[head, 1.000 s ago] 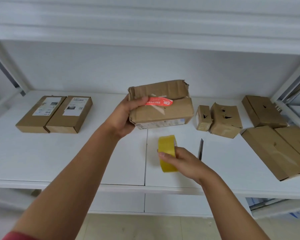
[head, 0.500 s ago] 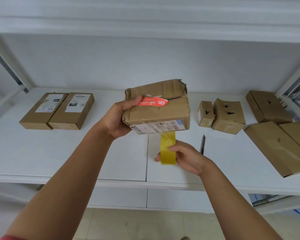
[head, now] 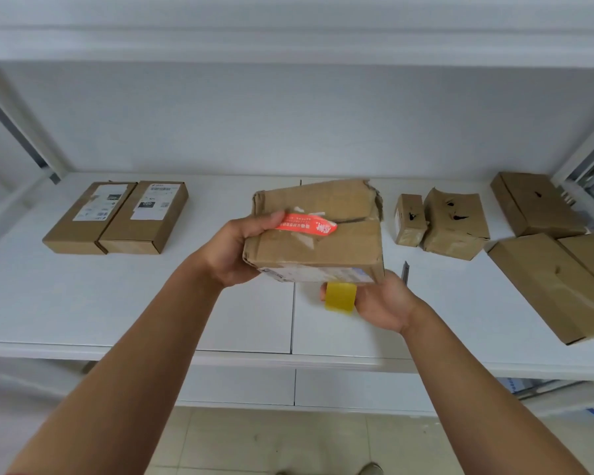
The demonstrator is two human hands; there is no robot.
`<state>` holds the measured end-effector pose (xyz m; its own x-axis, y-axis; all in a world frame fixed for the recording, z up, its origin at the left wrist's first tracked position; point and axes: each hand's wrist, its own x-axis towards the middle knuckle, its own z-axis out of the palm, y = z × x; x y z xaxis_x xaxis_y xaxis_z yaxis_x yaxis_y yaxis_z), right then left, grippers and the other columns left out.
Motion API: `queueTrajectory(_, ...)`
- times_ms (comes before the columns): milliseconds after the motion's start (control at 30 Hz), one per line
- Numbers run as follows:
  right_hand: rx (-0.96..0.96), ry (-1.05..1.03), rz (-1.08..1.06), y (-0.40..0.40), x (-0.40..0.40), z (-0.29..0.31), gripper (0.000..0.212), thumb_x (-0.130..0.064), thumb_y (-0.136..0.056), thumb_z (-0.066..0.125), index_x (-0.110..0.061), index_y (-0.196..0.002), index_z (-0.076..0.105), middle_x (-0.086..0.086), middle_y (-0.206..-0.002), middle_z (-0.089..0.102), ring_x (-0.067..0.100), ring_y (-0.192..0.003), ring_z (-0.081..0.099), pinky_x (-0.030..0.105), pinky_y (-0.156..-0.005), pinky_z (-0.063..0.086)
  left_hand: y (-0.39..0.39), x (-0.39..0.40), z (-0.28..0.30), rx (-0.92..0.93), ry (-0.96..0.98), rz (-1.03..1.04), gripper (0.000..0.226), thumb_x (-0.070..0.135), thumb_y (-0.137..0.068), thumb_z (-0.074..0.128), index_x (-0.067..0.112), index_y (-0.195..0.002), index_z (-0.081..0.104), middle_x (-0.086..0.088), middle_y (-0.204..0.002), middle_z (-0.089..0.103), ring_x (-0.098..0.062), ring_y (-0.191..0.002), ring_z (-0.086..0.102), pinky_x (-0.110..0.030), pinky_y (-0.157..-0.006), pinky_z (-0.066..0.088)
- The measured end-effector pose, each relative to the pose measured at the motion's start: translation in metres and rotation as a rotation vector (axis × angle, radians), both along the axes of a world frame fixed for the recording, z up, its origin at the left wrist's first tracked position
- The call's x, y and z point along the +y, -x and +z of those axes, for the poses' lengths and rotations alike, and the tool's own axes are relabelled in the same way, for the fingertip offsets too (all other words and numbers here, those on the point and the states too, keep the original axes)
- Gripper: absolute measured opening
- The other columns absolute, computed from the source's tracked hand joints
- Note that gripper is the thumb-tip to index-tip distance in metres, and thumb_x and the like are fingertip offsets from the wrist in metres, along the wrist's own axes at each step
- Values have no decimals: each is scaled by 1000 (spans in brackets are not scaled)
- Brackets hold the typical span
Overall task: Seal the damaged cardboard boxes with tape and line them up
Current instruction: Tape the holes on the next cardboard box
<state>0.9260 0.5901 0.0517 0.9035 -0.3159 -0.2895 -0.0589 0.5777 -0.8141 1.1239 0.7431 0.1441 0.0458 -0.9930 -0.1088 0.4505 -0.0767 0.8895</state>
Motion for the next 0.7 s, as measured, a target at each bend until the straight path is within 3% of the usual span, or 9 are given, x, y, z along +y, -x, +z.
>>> queueTrajectory(67,-72,-109,16,2,0,0,58,-37,-86,56,-7,-136,56,19,-134,58,38,-119,57,51,-109,39,-3,6,1,-61,11,-78,41,47,-70,82,27,-105,76,1,-116,72,-17,-104,69,-34,-81,57)
queueTrajectory(133,-39,-132,23,1,0,1,50,-40,-92,52,-10,-131,62,16,-134,60,31,-122,57,46,-110,39,-5,10,3,-144,45,-178,43,40,-75,80,24,-114,70,-2,-115,70,-20,-106,67,-35,-85,55)
queueTrajectory(200,33,-56,27,-3,-2,6,38,-38,-87,57,-12,-110,74,11,-111,71,23,-101,69,35,-91,54,-4,12,2,-314,12,-202,57,30,-72,83,19,-121,56,-3,-110,64,-20,-103,64,-32,-84,51)
queueTrajectory(267,96,20,-2,-6,-6,16,30,-33,-82,62,-9,-95,74,9,-91,73,21,-79,71,30,-71,57,1,11,-1,-501,-36,-195,62,26,-70,82,21,-120,47,5,-104,59,-12,-95,61,-25,-78,48)
queueTrajectory(333,119,65,-67,-8,-11,26,25,-30,-79,65,-8,-89,73,8,-83,72,20,-70,70,27,-61,56,6,11,-2,-599,-28,-197,59,28,-71,80,28,-118,46,12,-107,56,-8,-93,60,-23,-75,48)
queueTrajectory(400,123,59,-115,-9,-16,32,25,-31,-77,67,-8,-84,74,8,-80,71,19,-66,70,26,-57,56,7,12,-3,-650,-2,-176,58,32,-70,81,36,-116,45,15,-111,53,-13,-101,59,-30,-80,50)
queueTrajectory(500,128,105,-137,-16,-22,38,34,-32,-87,63,-3,-105,61,15,-97,67,24,-79,68,29,-69,57,10,13,-5,-792,28,-155,62,40,-70,81,42,-116,41,12,-118,46,-23,-108,58,-40,-82,53)
queueTrajectory(633,-37,-10,-253,-24,-37,56,48,-30,-102,43,0,-139,47,14,-113,69,27,-95,70,40,-96,52,22,15,-23,-1016,42,-198,61,41,-72,82,52,-112,37,12,-131,29,-1,-119,43,-14,-87,43)
queueTrajectory(700,-65,-5,-263,-23,-45,66,56,-36,-102,44,-2,-146,41,13,-116,66,28,-97,68,48,-109,39,25,16,-35,-1030,61,-146,62,35,-76,82,47,-115,37,13,-133,24,-1,-128,34,-17,-95,41)
